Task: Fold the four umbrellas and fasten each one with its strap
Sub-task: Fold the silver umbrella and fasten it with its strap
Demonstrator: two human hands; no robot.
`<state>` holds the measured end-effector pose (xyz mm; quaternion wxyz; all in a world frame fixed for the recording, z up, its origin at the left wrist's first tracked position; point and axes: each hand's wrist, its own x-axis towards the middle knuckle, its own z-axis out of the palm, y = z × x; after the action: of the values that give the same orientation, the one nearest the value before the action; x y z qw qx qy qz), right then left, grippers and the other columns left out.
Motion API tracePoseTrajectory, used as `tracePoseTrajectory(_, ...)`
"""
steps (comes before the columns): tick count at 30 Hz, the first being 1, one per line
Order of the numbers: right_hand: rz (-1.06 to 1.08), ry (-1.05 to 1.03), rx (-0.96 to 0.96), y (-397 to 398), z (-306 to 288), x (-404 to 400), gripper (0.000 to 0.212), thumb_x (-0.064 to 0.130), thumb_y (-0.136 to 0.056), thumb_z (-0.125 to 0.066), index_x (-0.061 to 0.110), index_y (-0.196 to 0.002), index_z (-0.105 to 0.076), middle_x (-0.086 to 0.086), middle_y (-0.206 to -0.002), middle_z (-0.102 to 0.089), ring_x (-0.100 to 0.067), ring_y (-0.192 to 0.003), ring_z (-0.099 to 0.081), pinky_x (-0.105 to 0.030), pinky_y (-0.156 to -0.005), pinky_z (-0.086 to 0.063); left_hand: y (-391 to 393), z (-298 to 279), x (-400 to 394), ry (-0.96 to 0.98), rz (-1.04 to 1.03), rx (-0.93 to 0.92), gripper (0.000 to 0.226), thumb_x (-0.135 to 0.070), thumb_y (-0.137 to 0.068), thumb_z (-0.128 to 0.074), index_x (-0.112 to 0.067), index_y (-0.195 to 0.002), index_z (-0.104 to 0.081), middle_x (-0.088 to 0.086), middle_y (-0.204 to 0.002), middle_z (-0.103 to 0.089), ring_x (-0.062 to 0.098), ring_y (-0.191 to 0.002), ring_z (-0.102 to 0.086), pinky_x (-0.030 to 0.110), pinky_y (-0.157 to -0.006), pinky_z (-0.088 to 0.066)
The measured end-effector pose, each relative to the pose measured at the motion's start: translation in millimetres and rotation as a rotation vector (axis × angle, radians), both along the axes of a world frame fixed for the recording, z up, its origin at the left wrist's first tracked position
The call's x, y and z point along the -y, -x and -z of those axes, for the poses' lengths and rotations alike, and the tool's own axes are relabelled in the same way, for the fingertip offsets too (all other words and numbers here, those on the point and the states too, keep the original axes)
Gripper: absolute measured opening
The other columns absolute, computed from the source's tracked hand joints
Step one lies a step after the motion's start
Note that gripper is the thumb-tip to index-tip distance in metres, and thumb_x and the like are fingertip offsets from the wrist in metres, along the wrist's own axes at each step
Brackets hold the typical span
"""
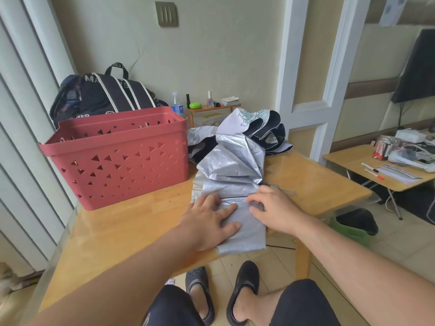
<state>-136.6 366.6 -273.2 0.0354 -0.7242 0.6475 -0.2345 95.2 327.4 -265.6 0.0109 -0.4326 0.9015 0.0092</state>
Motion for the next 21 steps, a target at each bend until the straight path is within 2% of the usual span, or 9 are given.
tracePoseTrajectory(5, -0.001, -0.079, 0.050, 1.2, -10.9, 4.7, 0.027, 0.033, -0.095, -0.066, 0.031, -0.121, -0.074, 0.009, -0.112, -0.058, -0.010, -0.099, -0.056, -0.028, -0.090, -0.045, 4.9, 0.9, 4.4, -0.061, -0.038, 0.048, 0.071, -0.084, -0.093, -0.013, -0.057, -0.159, -0.006, -0.006, -0.165, -0.011, 0.028, -0.154, -0.005, 0.051, -0.127, -0.007)
tracePoseTrajectory(8, 0.027, -0.079, 0.083, -4.3, -8.7, 1.5, 0.028, 0.039, -0.092, -0.068, 0.037, -0.120, -0.072, 0.012, -0.111, -0.058, -0.010, -0.104, -0.053, -0.025, -0.088, -0.040, 3.2, -3.0, 7.3, -0.080, -0.023, 0.022, 0.072, -0.088, -0.090, -0.018, -0.060, -0.156, -0.021, -0.005, -0.159, -0.026, 0.025, -0.150, -0.019, 0.050, -0.124, -0.018)
tracePoseTrajectory(9, 0.051, -0.048, 0.074, -7.0, -1.6, -1.9, 0.027, 0.043, -0.093, -0.066, 0.040, -0.119, -0.072, 0.015, -0.112, -0.056, -0.009, -0.109, -0.049, -0.026, -0.091, -0.039, 1.5, -6.7, 9.7, -0.074, -0.032, -0.039, 0.068, -0.088, -0.089, -0.023, -0.060, -0.149, -0.038, -0.006, -0.151, -0.041, 0.024, -0.143, -0.033, 0.049, -0.119, -0.030)
tracePoseTrajectory(11, 0.108, 0.030, 0.054, -12.5, 12.3, -10.0, 0.026, 0.045, -0.095, -0.061, 0.042, -0.119, -0.072, 0.021, -0.114, -0.053, -0.008, -0.115, -0.042, -0.030, -0.096, -0.042, -2.6, -18.1, 20.5, -0.026, -0.115, -0.286, 0.048, -0.077, -0.092, -0.039, -0.047, -0.116, -0.069, -0.009, -0.113, -0.068, 0.022, -0.113, -0.062, 0.041, -0.094, -0.054)
tracePoseTrajectory(12, 0.128, 0.053, 0.049, -14.5, 16.4, -12.8, 0.026, 0.044, -0.095, -0.060, 0.043, -0.118, -0.073, 0.022, -0.115, -0.053, -0.007, -0.116, -0.042, -0.031, -0.095, -0.045, -4.4, -22.5, 29.5, 0.055, -0.168, -0.434, 0.036, -0.065, -0.093, -0.049, -0.038, -0.103, -0.071, -0.008, -0.097, -0.069, 0.023, -0.101, -0.065, 0.039, -0.083, -0.055)
tracePoseTrajectory(13, 0.140, 0.064, 0.048, -15.0, 18.1, -14.3, 0.026, 0.043, -0.095, -0.059, 0.043, -0.117, -0.073, 0.023, -0.115, -0.053, -0.006, -0.116, -0.042, -0.031, -0.094, -0.046, -6.2, -26.2, 38.2, 0.163, -0.202, -0.540, 0.024, -0.051, -0.092, -0.057, -0.032, -0.100, -0.069, -0.006, -0.095, -0.065, 0.025, -0.098, -0.062, 0.038, -0.081, -0.053)
tracePoseTrajectory(15, 0.155, 0.080, 0.054, -15.2, 17.5, -13.8, 0.024, 0.044, -0.095, -0.059, 0.043, -0.114, -0.074, 0.023, -0.114, -0.054, -0.006, -0.116, -0.044, -0.031, -0.091, -0.048, -6.6, -33.0, 51.0, 0.295, -0.226, -0.599, 0.031, -0.035, -0.086, -0.067, -0.027, -0.115, -0.061, 0.001, -0.107, -0.055, 0.028, -0.103, -0.050, 0.037, -0.086, -0.045)
tracePoseTrajectory(18, 0.150, 0.083, 0.061, -15.2, 17.0, -12.4, 0.024, 0.045, -0.093, -0.059, 0.043, -0.112, -0.074, 0.024, -0.111, -0.054, -0.004, -0.114, -0.044, -0.032, -0.090, -0.049, 1.3, -40.5, 59.7, 0.238, -0.220, -0.514, 0.056, -0.039, -0.081, -0.074, -0.036, -0.134, -0.056, 0.003, -0.128, -0.044, 0.030, -0.115, -0.040, 0.038, -0.099, -0.036)
tracePoseTrajectory(21, 0.156, 0.144, 0.102, -13.9, 20.2, -14.0, 0.019, 0.043, -0.091, -0.064, 0.041, -0.106, -0.075, 0.023, -0.105, -0.056, -0.006, -0.110, -0.048, -0.032, -0.088, -0.050, 10.4, -44.7, 63.1, 0.310, -0.209, -0.487, 0.027, -0.045, -0.092, -0.071, -0.041, -0.118, -0.071, 0.001, -0.139, -0.047, 0.032, -0.126, -0.039, 0.042, -0.104, -0.034)
